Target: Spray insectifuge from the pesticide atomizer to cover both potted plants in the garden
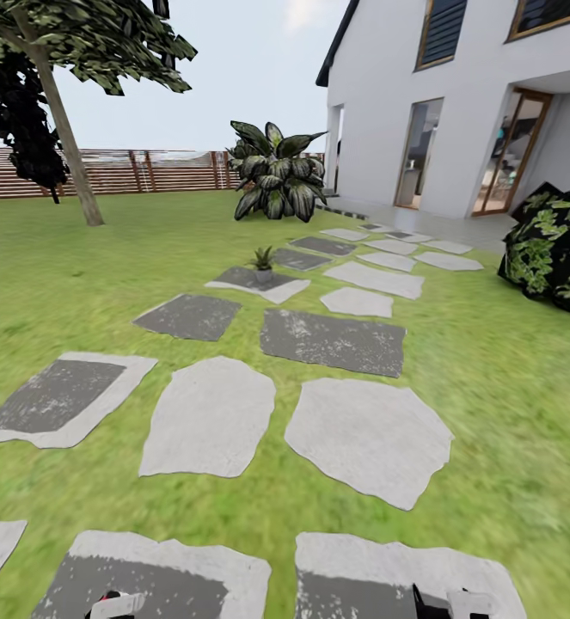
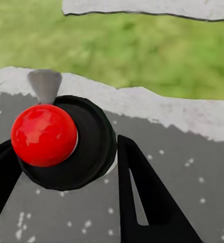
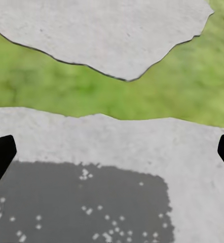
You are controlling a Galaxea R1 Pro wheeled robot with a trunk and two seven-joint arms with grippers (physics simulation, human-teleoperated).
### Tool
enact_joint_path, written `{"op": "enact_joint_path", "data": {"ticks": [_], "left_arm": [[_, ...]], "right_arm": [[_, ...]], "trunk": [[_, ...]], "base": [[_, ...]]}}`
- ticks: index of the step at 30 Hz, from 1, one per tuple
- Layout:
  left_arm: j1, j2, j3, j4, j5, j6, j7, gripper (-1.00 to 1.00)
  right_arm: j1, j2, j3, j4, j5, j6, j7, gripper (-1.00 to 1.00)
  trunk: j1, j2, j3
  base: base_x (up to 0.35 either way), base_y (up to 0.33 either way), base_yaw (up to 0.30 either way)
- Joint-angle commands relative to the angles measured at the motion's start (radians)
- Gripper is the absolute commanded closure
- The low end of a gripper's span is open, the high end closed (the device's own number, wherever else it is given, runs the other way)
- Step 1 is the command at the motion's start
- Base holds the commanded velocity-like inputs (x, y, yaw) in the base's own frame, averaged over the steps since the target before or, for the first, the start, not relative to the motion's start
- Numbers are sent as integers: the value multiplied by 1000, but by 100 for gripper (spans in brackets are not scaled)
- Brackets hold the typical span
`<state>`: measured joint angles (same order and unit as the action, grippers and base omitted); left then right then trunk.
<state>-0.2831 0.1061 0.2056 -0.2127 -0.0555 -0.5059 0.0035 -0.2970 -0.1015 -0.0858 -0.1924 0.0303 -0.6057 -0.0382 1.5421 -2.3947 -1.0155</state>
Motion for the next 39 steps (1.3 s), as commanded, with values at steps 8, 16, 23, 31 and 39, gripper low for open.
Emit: {"op": "enact_joint_path", "data": {"ticks": [8,16,23,31,39], "left_arm": [[-1,0,5,1,-6,-3,0,100],[-1,0,4,1,-6,-3,0,100],[-1,0,4,1,-6,-3,0,100],[-1,0,3,1,-6,-3,0,100],[-1,0,3,1,-6,-3,0,100]], "right_arm": [[-1,0,-5,1,3,-3,0,-100],[-1,0,-5,1,3,-3,0,-100],[-1,0,-5,1,3,-3,0,-100],[-1,-1,-5,2,5,-3,0,-100],[-1,-1,-5,2,5,-3,0,-100]], "trunk": [[0,0,-1],[0,0,-1],[0,0,-1],[0,0,-1],[0,0,-1]], "base": [[333,64,0],[336,3,0],[336,0,0],[336,0,0],[336,0,0]]}}
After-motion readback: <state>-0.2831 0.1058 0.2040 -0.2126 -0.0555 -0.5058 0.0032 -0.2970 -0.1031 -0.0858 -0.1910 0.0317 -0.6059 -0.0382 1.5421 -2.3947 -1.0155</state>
